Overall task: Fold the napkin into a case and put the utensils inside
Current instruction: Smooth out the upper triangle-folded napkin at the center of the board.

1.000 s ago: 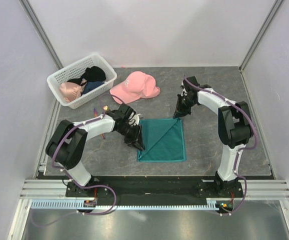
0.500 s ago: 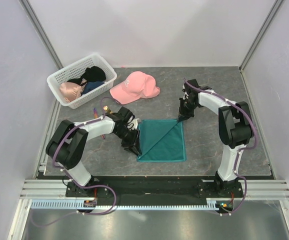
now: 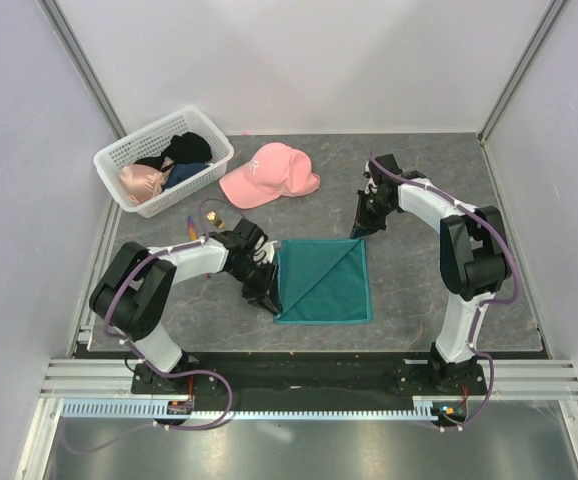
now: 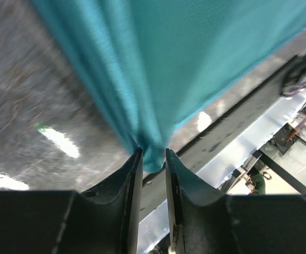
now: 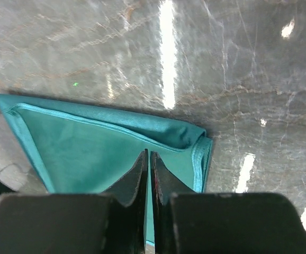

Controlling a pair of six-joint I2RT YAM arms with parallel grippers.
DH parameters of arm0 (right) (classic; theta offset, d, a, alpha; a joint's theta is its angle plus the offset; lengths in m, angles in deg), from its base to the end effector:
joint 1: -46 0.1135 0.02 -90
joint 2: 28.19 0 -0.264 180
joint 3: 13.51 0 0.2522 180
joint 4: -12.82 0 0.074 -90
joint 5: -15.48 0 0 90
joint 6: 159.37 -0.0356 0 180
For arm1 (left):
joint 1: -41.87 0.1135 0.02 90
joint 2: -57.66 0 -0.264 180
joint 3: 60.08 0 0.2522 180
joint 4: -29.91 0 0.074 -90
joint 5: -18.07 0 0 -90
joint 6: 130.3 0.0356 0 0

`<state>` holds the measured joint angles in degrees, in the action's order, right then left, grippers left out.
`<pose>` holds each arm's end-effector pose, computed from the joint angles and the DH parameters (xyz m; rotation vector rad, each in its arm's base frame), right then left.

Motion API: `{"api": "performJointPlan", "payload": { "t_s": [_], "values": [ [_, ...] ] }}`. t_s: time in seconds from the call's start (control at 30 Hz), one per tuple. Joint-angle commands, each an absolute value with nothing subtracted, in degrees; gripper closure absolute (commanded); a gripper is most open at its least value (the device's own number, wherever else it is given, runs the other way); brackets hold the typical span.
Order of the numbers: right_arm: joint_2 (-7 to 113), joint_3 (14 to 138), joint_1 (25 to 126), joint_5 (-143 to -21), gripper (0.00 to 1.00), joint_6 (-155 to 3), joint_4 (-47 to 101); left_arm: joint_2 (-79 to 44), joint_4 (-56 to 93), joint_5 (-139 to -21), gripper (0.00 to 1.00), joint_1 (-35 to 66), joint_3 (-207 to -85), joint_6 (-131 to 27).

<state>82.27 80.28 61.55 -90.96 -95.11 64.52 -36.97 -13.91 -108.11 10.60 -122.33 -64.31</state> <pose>0.3766 0.1153 0.1880 0.1738 2.8296 0.5739 0.2274 -0.1627 0.1418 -0.2968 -2.8752 0.9979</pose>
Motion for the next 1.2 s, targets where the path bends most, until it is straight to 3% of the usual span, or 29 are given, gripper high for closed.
{"api": "performJointPlan", "payload": {
  "t_s": [0.0, 0.13, 0.47, 0.77, 1.17],
  "values": [
    [81.9, 78.2, 61.7, -91.3, 0.91, -95.4, 62.7, -38.4, -9.0, -106.9, 0.69, 10.1, -118.2, -65.6],
    [80.3, 79.1, 61.8, -90.5, 0.89, -94.9, 64.8, -38.2, -6.9, -106.4, 0.70, 9.4, -115.9, -67.4],
    [75.1, 77.2, 68.6, -89.3, 0.73, -99.2, 65.4, -27.6, -10.1, -107.5, 0.64, 9.3, -118.8, -71.0],
    [79.9, 77.2, 69.8, -87.5, 0.79, -99.5, 62.4, -33.7, -6.1, -109.5, 0.72, 8.8, -121.1, -72.4],
    [83.1, 75.0, 69.0, -80.8, 0.80, -95.8, 62.2, -35.3, -1.9, -103.9, 0.73, 5.0, -113.8, -71.9]
  ]
}}
